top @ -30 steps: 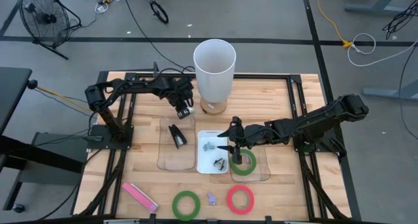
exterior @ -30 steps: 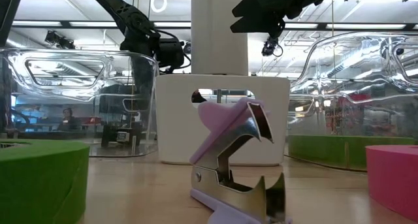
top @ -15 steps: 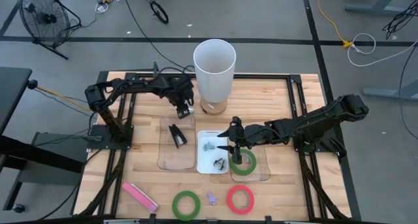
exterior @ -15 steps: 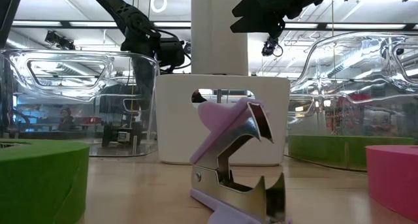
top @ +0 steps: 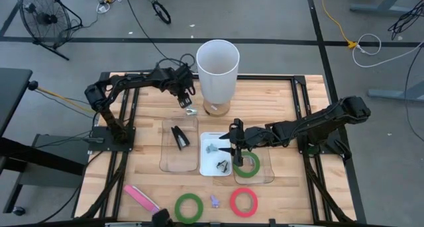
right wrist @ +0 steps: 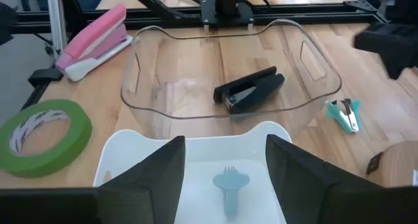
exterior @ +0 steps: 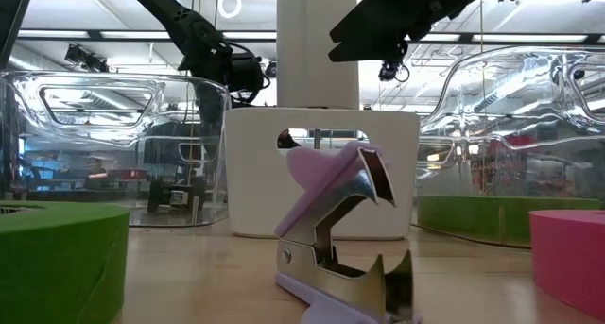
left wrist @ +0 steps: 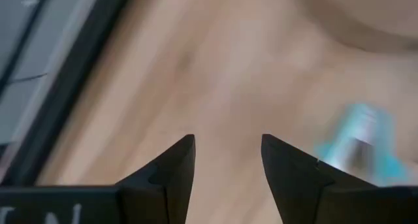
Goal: Pick and place Stapler, Stapler remover, tape
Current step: Put the light blue staple remover into the white bin
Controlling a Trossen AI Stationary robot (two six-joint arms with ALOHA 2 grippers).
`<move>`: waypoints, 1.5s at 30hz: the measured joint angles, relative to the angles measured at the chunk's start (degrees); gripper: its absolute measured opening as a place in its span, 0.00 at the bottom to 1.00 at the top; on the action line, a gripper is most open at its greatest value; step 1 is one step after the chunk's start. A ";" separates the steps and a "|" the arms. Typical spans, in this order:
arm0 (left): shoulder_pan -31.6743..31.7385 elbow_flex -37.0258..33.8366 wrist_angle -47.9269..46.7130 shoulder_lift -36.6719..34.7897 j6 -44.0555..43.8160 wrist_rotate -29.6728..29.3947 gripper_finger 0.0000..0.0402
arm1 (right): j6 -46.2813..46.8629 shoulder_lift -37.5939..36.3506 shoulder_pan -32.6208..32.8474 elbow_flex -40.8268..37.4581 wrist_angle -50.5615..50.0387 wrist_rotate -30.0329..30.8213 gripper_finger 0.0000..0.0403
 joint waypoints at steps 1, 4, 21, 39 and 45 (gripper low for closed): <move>0.37 0.00 0.36 0.19 -0.96 -1.37 0.45 | 0.01 0.04 -0.20 0.00 -0.06 0.02 0.53; 0.81 -0.05 1.22 0.85 -3.31 -4.23 0.45 | 0.02 0.04 -0.64 0.00 0.08 0.02 0.53; -5.74 -0.20 1.46 5.43 -6.12 -8.25 0.45 | -0.11 0.04 -0.62 0.00 -0.10 -0.02 0.53; -8.61 -0.20 0.00 5.43 -5.48 -1.52 0.45 | -0.11 0.04 -0.62 0.00 -0.12 -0.02 0.53; -8.54 -0.20 -0.16 5.28 -5.24 -1.37 0.45 | -0.09 0.04 -0.62 0.00 -0.12 -0.02 0.53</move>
